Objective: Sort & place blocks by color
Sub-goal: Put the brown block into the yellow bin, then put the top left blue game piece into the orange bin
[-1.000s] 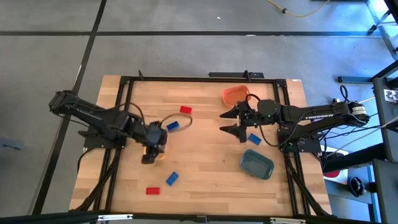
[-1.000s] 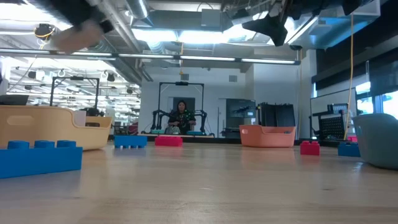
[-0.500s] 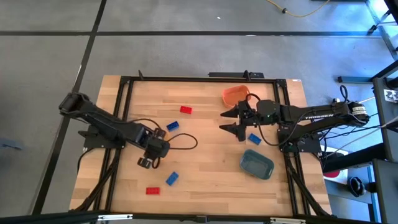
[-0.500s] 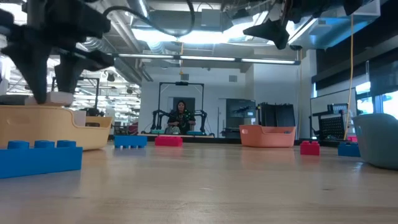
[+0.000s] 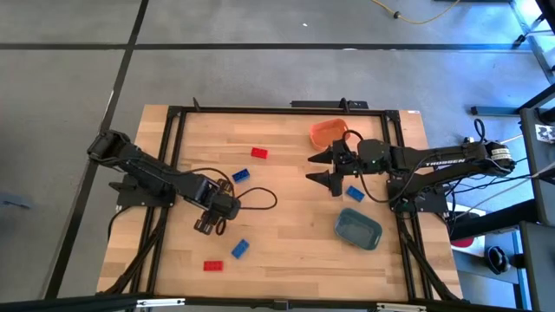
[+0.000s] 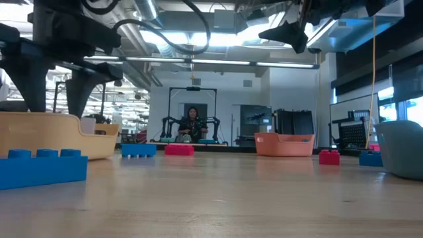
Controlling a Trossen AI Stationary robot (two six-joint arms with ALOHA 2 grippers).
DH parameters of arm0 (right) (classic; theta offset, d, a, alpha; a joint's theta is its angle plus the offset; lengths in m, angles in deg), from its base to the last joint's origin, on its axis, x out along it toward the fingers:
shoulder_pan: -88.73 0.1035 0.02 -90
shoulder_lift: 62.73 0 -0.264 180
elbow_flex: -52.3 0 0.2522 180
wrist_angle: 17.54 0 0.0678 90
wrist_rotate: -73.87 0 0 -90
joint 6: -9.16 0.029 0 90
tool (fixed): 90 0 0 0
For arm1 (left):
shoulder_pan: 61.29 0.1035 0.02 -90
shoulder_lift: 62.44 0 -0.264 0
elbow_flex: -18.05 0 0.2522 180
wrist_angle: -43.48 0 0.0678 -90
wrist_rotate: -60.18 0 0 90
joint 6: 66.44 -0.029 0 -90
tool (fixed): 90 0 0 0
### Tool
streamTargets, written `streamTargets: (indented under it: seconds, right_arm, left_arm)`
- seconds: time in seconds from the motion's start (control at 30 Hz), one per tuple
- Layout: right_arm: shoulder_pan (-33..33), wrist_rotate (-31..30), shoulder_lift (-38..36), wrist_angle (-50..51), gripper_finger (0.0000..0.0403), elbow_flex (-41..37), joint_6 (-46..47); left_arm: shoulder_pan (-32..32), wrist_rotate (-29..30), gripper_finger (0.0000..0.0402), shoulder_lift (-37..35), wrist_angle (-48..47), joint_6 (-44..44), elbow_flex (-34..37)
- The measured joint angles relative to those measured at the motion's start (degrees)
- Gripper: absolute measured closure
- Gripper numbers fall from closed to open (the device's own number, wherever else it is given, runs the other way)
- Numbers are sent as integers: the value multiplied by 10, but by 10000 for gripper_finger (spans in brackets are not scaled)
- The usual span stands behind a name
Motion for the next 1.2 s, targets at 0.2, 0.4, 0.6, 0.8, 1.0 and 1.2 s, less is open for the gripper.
streamTargets:
  seconds: [0.2, 0.4, 0.6, 0.8, 1.0, 1.2]
  right_arm:
    - [0, 0, 0, 0, 57, 0, 0]
    - [0, 0, 0, 0, 57, 0, 14]
    - [0, 0, 0, -3, 57, 0, 14]
    - [0, 0, 0, -5, 57, 0, 13]
    - [0, -1, 0, -9, 57, 0, 12]
    - [0, -2, 0, -14, 57, 0, 12]
  left_arm:
    - [13, -7, 166, 0, -37, 22, -18]
    - [40, 1, 167, -2, -138, 26, -109]
    - [88, 1, 167, -54, -90, 49, -192]
    - [160, 3, 167, -150, 180, 120, -136]
    - [186, 38, 167, -212, 430, 180, 2]
    - [169, 88, 167, -214, 540, 209, 80]
